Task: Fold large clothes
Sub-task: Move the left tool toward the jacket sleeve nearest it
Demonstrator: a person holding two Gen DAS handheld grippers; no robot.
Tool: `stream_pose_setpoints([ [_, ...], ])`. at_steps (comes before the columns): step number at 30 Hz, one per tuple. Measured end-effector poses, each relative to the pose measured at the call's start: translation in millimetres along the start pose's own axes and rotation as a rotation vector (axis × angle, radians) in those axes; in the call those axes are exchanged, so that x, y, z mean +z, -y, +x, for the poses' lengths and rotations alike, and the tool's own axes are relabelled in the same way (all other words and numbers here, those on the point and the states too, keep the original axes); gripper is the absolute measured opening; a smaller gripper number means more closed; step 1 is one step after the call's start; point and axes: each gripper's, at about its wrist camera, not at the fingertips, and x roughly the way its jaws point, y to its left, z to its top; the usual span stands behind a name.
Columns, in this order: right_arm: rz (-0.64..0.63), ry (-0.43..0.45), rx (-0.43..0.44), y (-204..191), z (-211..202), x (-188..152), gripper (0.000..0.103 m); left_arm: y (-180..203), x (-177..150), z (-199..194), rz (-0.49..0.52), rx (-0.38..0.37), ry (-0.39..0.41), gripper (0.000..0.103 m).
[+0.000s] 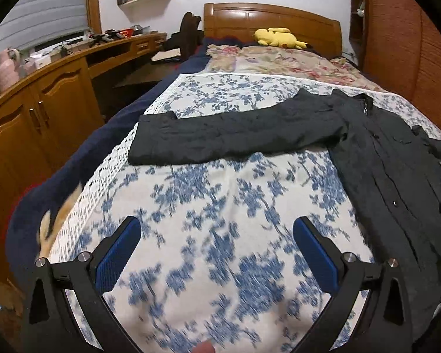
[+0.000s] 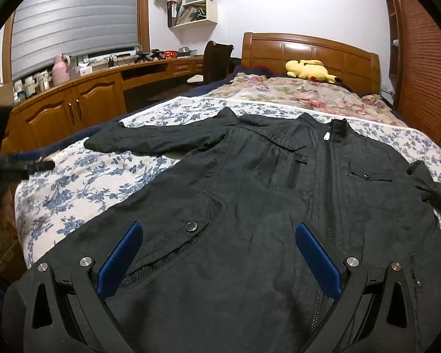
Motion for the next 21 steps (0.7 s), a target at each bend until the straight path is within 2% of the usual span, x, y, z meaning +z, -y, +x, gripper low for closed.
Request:
stream_pose_setpoints([
  [5, -0.029, -0.009, -0.012, -15, 8, 9, 0.103, -23, 21, 19, -0.012, -0.024, -0.006, 0.103],
  [10, -0.073, -0.032, -0.033, -26, 17, 14, 0.103, -41, 36, 46, -0.036, -0.038, -0.005, 0.092],
  [13, -0.086, -0.047, -0.036, -30, 22, 15, 0.103, -54, 44, 67, -0.056, -0.007, -0.009, 0.085],
  [21, -0.103, -0.06, -0.042, -35, 31, 20, 0.103, -94, 67, 115, -0.164, 0.065, -0.046, 0.084],
])
